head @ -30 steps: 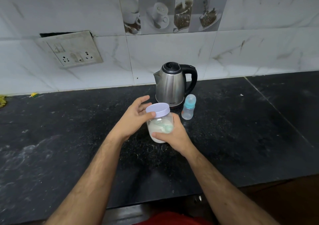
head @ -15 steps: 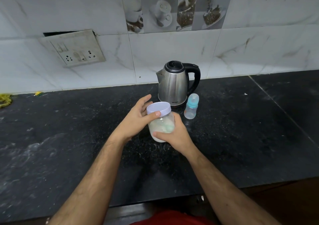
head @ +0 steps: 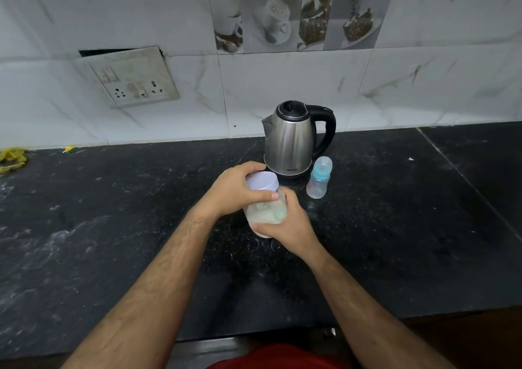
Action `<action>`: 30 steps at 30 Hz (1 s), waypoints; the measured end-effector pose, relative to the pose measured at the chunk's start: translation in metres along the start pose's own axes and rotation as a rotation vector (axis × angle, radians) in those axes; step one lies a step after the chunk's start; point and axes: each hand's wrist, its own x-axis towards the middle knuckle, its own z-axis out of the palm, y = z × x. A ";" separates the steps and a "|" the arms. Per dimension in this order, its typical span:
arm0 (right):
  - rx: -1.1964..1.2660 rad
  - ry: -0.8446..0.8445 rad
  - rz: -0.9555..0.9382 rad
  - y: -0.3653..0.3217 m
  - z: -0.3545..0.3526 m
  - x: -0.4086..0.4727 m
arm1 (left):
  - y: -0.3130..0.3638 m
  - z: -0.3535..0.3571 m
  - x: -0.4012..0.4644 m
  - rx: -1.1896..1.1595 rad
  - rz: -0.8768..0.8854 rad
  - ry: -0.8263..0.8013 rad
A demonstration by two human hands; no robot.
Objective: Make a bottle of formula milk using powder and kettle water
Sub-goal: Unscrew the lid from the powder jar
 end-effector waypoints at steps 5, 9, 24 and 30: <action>-0.053 0.038 0.005 0.007 0.000 0.009 | -0.006 0.008 0.009 -0.054 -0.068 0.069; -0.057 0.030 0.000 0.008 -0.005 0.011 | -0.017 0.013 0.013 -0.374 -0.139 0.132; -0.066 0.077 -0.025 0.018 -0.011 0.030 | -0.129 0.041 0.025 -0.761 -0.760 0.315; -0.088 0.063 -0.003 0.024 -0.010 0.034 | -0.163 0.035 0.025 -0.185 -0.826 0.268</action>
